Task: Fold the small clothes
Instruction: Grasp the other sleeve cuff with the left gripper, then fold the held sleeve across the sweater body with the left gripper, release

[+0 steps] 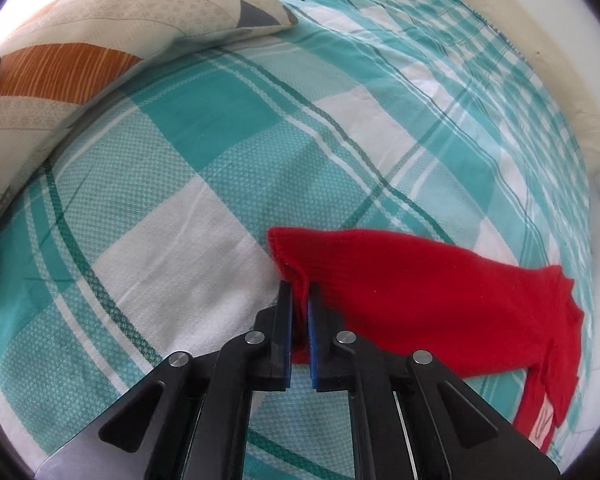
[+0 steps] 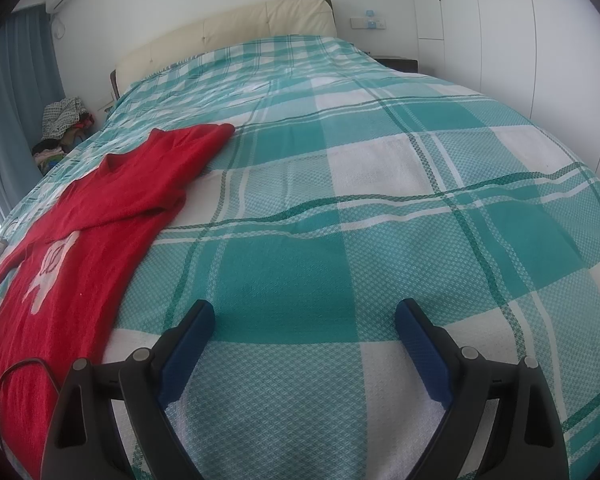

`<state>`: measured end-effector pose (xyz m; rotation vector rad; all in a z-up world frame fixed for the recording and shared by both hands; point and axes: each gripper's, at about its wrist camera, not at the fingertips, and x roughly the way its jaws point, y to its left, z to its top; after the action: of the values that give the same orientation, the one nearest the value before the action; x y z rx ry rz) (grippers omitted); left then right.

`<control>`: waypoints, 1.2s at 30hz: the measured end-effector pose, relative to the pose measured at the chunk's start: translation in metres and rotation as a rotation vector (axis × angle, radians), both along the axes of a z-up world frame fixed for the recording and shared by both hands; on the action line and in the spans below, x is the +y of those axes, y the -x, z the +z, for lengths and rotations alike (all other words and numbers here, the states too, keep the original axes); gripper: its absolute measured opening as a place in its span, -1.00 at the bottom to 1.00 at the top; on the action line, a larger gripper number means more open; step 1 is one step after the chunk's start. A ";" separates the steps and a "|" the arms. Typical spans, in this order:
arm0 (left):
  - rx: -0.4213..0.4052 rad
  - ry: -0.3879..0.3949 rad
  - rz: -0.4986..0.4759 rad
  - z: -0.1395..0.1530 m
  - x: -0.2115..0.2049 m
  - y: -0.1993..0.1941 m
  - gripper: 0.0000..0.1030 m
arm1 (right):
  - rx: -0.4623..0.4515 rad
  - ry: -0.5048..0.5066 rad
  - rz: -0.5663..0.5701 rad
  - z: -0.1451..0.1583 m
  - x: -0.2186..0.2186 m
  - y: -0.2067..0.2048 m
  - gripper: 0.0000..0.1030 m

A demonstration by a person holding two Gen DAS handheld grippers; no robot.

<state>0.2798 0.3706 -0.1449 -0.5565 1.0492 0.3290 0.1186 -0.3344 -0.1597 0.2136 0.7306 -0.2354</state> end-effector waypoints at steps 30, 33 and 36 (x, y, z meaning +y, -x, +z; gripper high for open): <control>-0.267 -0.225 -0.868 0.143 -0.449 -0.036 0.45 | 0.008 -0.016 0.008 -0.002 0.003 -0.005 0.83; -0.245 -0.272 -0.788 0.129 -0.396 -0.020 0.59 | 0.012 -0.013 0.009 -0.002 0.003 -0.006 0.84; -0.215 -0.342 -0.707 0.111 -0.345 0.001 0.60 | 0.016 -0.008 0.008 -0.002 0.004 -0.006 0.84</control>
<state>0.2783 0.0261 -0.0338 0.1018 0.8918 -0.1748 0.1249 -0.3308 -0.1619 0.2162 0.7483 -0.2265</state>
